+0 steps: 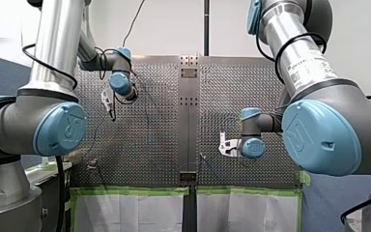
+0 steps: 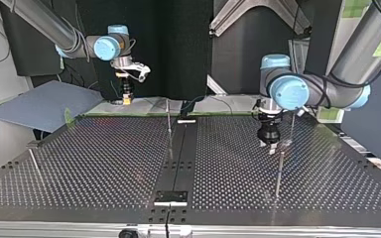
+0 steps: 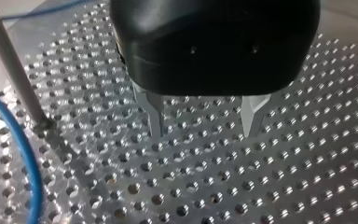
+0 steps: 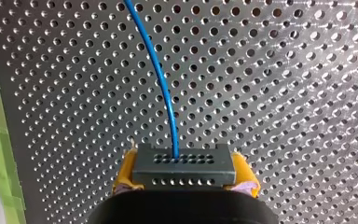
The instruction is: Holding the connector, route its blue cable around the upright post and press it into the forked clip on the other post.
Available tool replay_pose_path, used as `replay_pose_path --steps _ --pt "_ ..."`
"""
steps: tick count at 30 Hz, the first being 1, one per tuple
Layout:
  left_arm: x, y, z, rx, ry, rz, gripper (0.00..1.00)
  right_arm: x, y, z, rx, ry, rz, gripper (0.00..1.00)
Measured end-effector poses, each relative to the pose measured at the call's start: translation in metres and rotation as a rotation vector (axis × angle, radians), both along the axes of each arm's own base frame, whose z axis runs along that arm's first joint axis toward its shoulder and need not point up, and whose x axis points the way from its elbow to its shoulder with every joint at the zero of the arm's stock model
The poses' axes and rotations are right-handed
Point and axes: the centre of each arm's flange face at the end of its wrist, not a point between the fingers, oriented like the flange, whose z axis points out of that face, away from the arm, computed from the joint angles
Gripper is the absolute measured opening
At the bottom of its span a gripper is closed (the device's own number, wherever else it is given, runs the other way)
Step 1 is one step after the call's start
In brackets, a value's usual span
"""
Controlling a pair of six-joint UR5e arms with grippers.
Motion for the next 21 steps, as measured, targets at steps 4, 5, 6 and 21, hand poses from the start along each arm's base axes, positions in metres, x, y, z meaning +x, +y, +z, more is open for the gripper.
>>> replay_pose_path --steps 4,5,6,21 --pt "-0.017 -0.001 0.002 0.009 0.028 -0.008 0.82 0.000 0.001 0.000 0.003 0.002 0.001 0.00" --pt "-0.022 -0.002 0.003 0.011 0.036 -0.012 0.82 0.000 0.001 0.000 0.003 0.002 0.001 0.00" --pt "-0.026 -0.002 0.003 0.012 0.043 -0.015 0.82 0.000 0.001 0.000 0.004 0.003 0.001 0.00" --pt "-0.075 0.006 0.046 0.012 0.074 -0.026 0.82 0.001 0.002 -0.001 0.006 0.002 0.003 0.00"
